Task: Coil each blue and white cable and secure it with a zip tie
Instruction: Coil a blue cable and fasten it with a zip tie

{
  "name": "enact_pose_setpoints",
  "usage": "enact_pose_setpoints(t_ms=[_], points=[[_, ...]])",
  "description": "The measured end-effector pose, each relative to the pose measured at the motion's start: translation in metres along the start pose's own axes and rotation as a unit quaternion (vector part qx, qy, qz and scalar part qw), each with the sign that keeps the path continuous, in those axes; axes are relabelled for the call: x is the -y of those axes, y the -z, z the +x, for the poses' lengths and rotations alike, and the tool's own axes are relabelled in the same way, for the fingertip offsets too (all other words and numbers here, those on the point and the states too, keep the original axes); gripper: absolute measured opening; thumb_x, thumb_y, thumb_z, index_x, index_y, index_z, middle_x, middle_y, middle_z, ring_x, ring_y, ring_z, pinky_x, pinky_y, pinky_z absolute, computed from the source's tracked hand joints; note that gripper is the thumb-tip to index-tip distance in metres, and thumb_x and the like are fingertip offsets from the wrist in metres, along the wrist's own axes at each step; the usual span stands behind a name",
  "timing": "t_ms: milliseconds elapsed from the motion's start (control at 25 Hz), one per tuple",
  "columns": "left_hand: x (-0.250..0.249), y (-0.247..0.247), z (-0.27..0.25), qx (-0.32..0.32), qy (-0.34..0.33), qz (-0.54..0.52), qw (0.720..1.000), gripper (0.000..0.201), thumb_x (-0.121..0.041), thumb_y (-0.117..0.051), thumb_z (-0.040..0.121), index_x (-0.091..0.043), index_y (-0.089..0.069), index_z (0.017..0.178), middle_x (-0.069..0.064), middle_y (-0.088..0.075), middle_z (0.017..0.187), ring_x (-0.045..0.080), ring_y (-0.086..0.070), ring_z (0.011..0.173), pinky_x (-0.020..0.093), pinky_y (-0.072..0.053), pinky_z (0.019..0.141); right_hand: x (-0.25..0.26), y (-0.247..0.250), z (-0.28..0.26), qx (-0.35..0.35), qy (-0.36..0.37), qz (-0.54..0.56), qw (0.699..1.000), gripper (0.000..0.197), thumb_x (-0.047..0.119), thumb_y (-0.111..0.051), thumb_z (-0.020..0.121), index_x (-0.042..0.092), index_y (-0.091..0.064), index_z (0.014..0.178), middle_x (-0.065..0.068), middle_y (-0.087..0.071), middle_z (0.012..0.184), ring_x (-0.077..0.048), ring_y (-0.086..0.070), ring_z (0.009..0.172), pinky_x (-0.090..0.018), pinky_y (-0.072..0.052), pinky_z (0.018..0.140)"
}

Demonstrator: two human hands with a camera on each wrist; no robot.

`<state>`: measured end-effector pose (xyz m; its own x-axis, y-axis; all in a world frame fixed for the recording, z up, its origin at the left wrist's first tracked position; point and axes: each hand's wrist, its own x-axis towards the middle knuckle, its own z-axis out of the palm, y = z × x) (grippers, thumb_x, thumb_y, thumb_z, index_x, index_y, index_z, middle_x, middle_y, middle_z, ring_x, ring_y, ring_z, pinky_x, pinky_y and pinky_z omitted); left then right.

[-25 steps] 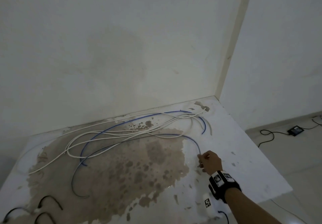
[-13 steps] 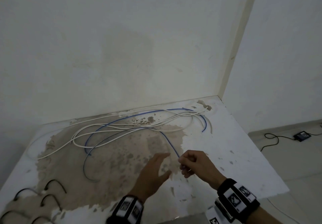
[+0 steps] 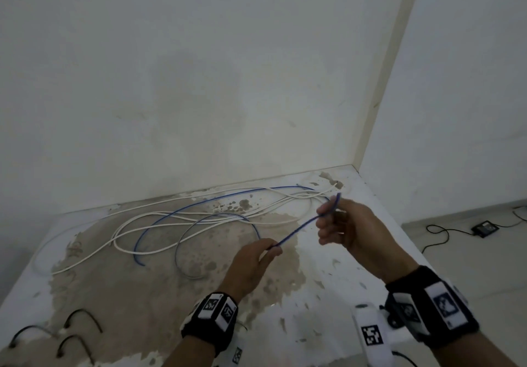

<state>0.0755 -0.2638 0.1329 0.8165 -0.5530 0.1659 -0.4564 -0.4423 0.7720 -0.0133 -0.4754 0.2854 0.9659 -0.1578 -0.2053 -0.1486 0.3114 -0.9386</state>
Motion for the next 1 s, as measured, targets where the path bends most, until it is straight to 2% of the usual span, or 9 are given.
enact_pose_setpoints(t_ms=[120,240,360,480,600,680,760,880,1000], points=[[-0.015,0.011,-0.002,-0.026,0.000,-0.083,0.996,0.025,-0.031,-0.048,0.102,-0.025,-0.063,0.082,-0.009,-0.066,0.076,0.009,-0.064,0.078,0.023,-0.048,0.076,0.030,-0.017,0.028,-0.003,0.057,0.009,0.998,0.027,0.020,-0.049,0.100,0.004,-0.068,0.089,-0.013,-0.065,0.071,-0.021,-0.064,0.059,-0.031,-0.058,0.058],[-0.038,0.032,-0.005,-0.033,-0.015,-0.145,0.989,0.030,-0.041,-0.045,0.100,-0.026,-0.063,0.082,-0.006,-0.060,0.065,0.009,-0.063,0.067,0.024,-0.049,0.069,0.045,-0.030,0.071,-0.051,0.096,-0.029,0.994,0.019,0.020,-0.057,0.099,0.008,-0.067,0.088,-0.006,-0.056,0.068,-0.016,-0.056,0.055,-0.029,-0.057,0.056],[-0.065,0.074,-0.005,-0.083,-0.037,-0.215,0.972,0.032,-0.044,-0.043,0.095,-0.026,-0.065,0.081,-0.002,-0.049,0.056,0.013,-0.049,0.053,0.029,-0.041,0.057,0.033,-0.044,0.112,-0.096,-0.002,0.042,0.994,0.019,0.021,-0.063,0.096,0.010,-0.062,0.081,-0.002,-0.044,0.066,-0.012,-0.048,0.049,-0.026,-0.055,0.050],[-0.078,0.123,0.007,-0.119,-0.061,-0.283,0.950,0.033,-0.039,-0.043,0.095,-0.020,-0.066,0.082,-0.007,-0.037,0.052,0.012,-0.035,0.047,0.029,-0.033,0.050,-0.005,-0.073,0.122,-0.064,-0.119,0.082,0.987,0.022,0.025,-0.069,0.092,0.013,-0.057,0.078,0.000,-0.046,0.064,-0.013,-0.052,0.049,-0.029,-0.056,0.053],[-0.076,0.158,0.026,-0.094,-0.051,-0.318,0.942,0.032,-0.032,-0.043,0.098,-0.022,-0.068,0.080,-0.007,-0.029,0.053,0.011,-0.024,0.047,0.025,-0.024,0.047,-0.038,-0.111,0.117,-0.025,-0.156,0.041,0.987,0.022,0.031,-0.068,0.092,0.013,-0.058,0.101,-0.007,-0.051,0.091,-0.022,-0.059,0.071,-0.036,-0.055,0.062],[-0.070,0.178,0.039,-0.083,-0.038,-0.322,0.942,0.034,-0.026,-0.041,0.102,-0.020,-0.068,0.082,-0.005,-0.028,0.054,0.011,-0.022,0.047,0.024,-0.023,0.046,-0.047,-0.138,0.116,0.009,-0.120,0.051,0.991,0.025,0.032,-0.060,0.097,0.014,-0.058,0.115,-0.010,-0.054,0.103,-0.024,-0.061,0.075,-0.035,-0.053,0.060],[-0.069,0.196,0.052,-0.085,-0.011,-0.326,0.941,0.034,-0.022,-0.039,0.105,-0.013,-0.067,0.088,-0.001,-0.026,0.056,0.011,-0.021,0.046,0.024,-0.022,0.046,-0.047,-0.158,0.114,0.018,-0.036,0.055,0.998,0.020,0.025,-0.049,0.103,0.014,-0.062,0.113,-0.013,-0.059,0.103,-0.023,-0.062,0.070,-0.032,-0.052,0.057],[-0.070,0.214,0.073,-0.083,0.064,-0.357,0.928,0.033,-0.026,-0.042,0.104,-0.008,-0.067,0.095,-0.001,-0.028,0.059,0.010,-0.023,0.046,0.023,-0.024,0.047,-0.047,-0.169,0.111,-0.044,0.117,-0.028,0.992,0.027,0.007,-0.036,0.105,0.010,-0.062,0.108,-0.015,-0.060,0.095,-0.029,-0.064,0.068,-0.033,-0.054,0.054],[-0.066,0.218,0.087,-0.052,0.113,-0.396,0.910,0.034,-0.030,-0.043,0.103,-0.008,-0.068,0.102,-0.004,-0.031,0.061,0.008,-0.025,0.048,0.021,-0.025,0.048,-0.046,-0.164,0.114,-0.130,0.223,-0.120,0.959,0.031,0.001,-0.036,0.102,0.017,-0.060,0.115,-0.010,-0.055,0.092,-0.024,-0.062,0.065,-0.032,-0.054,0.048]])
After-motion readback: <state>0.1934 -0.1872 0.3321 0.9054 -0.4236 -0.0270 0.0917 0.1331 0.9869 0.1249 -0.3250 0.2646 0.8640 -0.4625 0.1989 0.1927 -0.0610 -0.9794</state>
